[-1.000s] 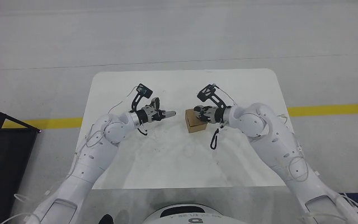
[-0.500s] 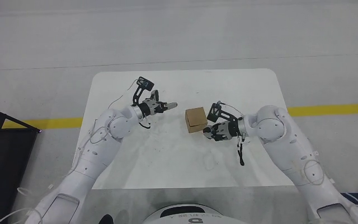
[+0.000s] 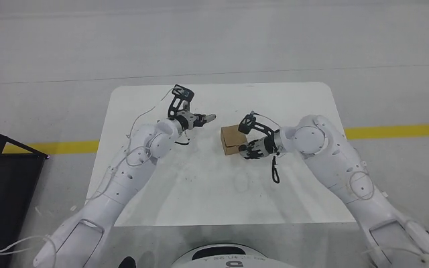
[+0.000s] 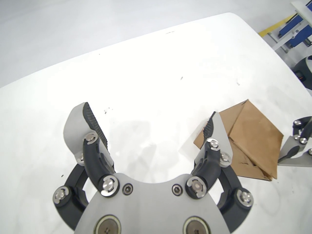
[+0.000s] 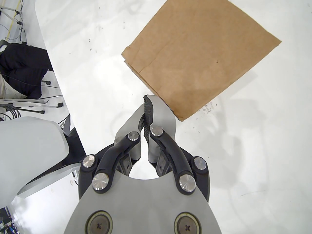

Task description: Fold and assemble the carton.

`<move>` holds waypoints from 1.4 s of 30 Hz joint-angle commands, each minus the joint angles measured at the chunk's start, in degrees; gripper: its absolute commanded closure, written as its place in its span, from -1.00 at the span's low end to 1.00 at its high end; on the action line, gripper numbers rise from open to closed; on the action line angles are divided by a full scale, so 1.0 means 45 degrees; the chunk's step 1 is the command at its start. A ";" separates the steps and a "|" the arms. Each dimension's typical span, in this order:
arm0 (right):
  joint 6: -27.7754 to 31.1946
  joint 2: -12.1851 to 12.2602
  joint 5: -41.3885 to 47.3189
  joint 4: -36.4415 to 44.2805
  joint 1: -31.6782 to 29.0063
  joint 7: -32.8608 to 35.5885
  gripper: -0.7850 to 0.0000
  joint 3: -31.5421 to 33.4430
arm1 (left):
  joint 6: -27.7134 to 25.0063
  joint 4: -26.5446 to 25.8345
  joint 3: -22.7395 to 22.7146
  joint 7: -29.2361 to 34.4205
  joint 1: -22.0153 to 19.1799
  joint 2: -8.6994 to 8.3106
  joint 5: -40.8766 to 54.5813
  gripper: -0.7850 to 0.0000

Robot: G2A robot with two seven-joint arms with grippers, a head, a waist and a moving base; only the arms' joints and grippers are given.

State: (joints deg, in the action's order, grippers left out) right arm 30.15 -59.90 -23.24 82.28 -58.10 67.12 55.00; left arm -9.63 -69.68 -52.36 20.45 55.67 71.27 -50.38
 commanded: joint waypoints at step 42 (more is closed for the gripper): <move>-0.1034 0.1235 -0.0065 0.3170 -0.4014 -0.2477 1.00 0.3892 | -0.1270 -0.1532 0.1564 0.2530 0.0409 0.0504 -0.3993 -1.00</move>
State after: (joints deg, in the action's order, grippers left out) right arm 25.48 -54.40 -23.60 96.45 -75.98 56.10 72.35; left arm -13.68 -75.44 -44.86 31.52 56.62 73.87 -68.17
